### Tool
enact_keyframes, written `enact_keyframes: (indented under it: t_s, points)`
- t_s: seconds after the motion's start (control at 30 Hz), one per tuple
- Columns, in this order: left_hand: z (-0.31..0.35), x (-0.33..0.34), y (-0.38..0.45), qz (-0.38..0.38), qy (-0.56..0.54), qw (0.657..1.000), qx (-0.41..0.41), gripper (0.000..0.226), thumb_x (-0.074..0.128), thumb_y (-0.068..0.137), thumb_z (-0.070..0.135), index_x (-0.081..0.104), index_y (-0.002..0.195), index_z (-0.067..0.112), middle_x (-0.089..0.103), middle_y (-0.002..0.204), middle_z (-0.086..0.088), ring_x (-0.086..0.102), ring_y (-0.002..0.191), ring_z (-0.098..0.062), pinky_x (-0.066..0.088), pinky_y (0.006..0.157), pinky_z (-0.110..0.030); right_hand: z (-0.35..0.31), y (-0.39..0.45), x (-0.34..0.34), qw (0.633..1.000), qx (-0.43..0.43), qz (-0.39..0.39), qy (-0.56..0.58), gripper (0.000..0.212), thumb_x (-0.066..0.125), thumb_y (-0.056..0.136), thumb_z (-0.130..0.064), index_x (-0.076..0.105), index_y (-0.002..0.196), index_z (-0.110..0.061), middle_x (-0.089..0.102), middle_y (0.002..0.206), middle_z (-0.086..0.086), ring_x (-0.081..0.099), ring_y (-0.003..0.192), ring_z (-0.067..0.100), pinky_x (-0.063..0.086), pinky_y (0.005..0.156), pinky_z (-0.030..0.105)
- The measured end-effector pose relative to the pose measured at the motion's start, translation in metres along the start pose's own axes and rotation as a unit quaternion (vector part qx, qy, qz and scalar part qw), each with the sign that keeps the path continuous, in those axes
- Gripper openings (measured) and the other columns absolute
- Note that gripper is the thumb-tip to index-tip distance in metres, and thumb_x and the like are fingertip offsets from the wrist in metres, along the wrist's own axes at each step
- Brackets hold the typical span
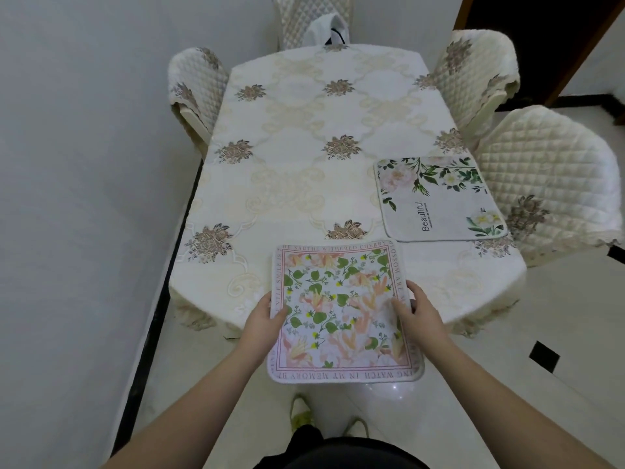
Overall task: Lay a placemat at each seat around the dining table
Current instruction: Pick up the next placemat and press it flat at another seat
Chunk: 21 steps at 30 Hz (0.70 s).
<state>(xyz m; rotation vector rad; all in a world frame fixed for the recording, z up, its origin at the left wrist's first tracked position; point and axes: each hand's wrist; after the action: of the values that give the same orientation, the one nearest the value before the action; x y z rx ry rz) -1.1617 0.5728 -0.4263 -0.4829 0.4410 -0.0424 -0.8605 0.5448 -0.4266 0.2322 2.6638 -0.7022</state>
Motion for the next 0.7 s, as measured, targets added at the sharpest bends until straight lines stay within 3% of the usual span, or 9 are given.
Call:
enact_keyframes:
  t_s: [0.07,0.13,0.23,0.33,0.47,0.6,0.7]
  points:
    - [0.003,0.001,-0.004,0.004,0.008,1.0,0.011,0.043,0.056,0.099,0.023,0.046,0.141,0.028,0.064,0.123,0.008,0.066,0.101,-0.011,0.055,0.08,-0.028,0.002,-0.003,0.001,1.0,-0.011,-0.012,-0.024,0.052,0.055,0.097,-0.031,0.034,0.144,-0.036,0.07,0.11,-0.007,0.07,0.089,0.013,0.056,0.07,0.03]
    - [0.0,0.001,-0.007,0.009,-0.011,1.0,0.014,0.056,0.058,0.099,0.023,0.035,0.149,0.031,0.061,0.134,0.004,0.065,0.112,-0.016,0.055,0.094,-0.041,0.003,-0.004,0.001,0.999,-0.014,-0.013,-0.034,0.056,0.054,0.097,-0.027,0.03,0.146,-0.037,0.069,0.113,-0.006,0.069,0.092,0.014,0.058,0.076,0.036]
    - [-0.002,-0.002,-0.012,0.019,-0.049,0.999,-0.002,0.069,0.059,0.098,0.021,0.022,0.154,0.037,0.053,0.145,-0.001,0.058,0.125,-0.024,0.051,0.101,-0.049,-0.003,-0.009,-0.001,0.999,-0.021,-0.014,-0.02,0.057,0.054,0.097,-0.023,0.03,0.147,-0.036,0.068,0.115,-0.005,0.069,0.091,0.013,0.057,0.071,0.031]
    - [0.006,-0.008,-0.026,0.041,-0.106,0.994,-0.009,0.067,0.06,0.098,0.018,0.025,0.153,0.037,0.061,0.136,-0.006,0.066,0.114,-0.025,0.056,0.093,-0.049,-0.012,-0.016,-0.005,0.999,-0.032,-0.019,0.007,0.054,0.054,0.098,-0.021,0.033,0.146,-0.035,0.069,0.108,-0.007,0.07,0.087,0.011,0.054,0.061,0.023]
    - [0.009,-0.025,-0.04,0.065,-0.113,0.991,0.017,0.064,0.06,0.098,0.018,0.03,0.15,0.038,0.071,0.117,-0.004,0.074,0.093,-0.022,0.061,0.079,-0.049,-0.027,-0.019,-0.004,0.998,-0.054,-0.037,0.007,0.055,0.054,0.099,-0.023,0.03,0.147,-0.035,0.069,0.108,-0.007,0.071,0.087,0.012,0.056,0.062,0.026]
    - [0.007,-0.046,-0.053,0.093,-0.138,0.986,0.022,0.061,0.06,0.098,0.015,0.034,0.147,0.041,0.073,0.113,-0.004,0.075,0.091,-0.023,0.061,0.078,-0.051,-0.044,-0.023,0.007,0.993,-0.098,-0.054,0.029,0.059,0.055,0.098,-0.021,0.03,0.148,-0.038,0.069,0.113,-0.009,0.071,0.091,0.011,0.061,0.075,0.037]
    - [0.003,-0.066,-0.063,0.103,-0.172,0.979,0.031,0.061,0.06,0.098,0.014,0.036,0.147,0.041,0.074,0.11,-0.003,0.075,0.091,-0.027,0.06,0.078,-0.055,-0.059,-0.029,0.019,0.989,-0.124,-0.074,0.037,0.057,0.055,0.098,-0.019,0.033,0.147,-0.038,0.069,0.114,-0.01,0.072,0.09,0.008,0.061,0.075,0.036]
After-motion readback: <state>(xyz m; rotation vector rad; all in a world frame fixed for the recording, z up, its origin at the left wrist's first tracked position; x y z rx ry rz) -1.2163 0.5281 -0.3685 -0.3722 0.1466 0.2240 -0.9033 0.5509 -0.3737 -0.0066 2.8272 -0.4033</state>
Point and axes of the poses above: each hand's wrist, its own y-axis towards the middle knuckle, its own x-axis out of the palm, z = x × y
